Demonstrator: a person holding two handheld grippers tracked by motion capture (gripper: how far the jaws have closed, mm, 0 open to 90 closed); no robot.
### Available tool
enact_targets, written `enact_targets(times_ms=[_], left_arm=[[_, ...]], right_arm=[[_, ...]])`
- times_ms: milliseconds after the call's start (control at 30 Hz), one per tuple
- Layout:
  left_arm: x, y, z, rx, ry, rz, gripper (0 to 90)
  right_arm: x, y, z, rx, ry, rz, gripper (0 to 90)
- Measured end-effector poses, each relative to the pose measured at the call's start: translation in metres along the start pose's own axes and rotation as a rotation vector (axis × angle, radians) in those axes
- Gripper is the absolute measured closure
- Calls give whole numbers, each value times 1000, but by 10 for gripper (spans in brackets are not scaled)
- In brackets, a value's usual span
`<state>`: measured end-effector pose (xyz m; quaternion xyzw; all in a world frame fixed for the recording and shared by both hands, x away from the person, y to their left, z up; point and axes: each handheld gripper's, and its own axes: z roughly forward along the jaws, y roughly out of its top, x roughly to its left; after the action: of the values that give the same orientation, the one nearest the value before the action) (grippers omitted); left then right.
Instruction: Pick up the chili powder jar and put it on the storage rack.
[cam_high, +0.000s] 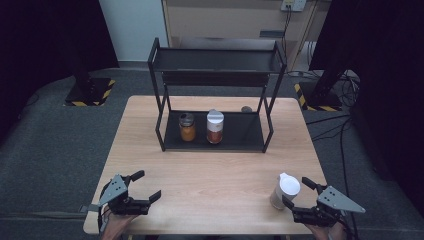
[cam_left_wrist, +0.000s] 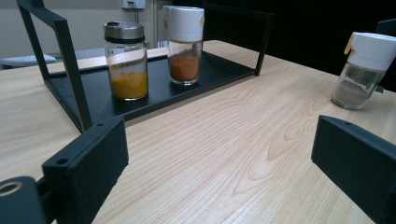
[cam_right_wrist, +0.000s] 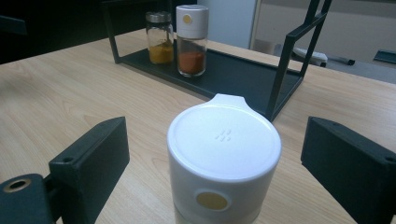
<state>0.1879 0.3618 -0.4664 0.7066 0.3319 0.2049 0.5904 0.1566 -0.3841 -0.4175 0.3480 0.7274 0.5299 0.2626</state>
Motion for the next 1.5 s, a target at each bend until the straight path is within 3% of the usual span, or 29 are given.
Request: enact_targets(times_ms=[1500], left_arm=[[0,-1,-2,-4,0,-3,27]], right_arm=[[4,5,-3,-21,-17,16,78]])
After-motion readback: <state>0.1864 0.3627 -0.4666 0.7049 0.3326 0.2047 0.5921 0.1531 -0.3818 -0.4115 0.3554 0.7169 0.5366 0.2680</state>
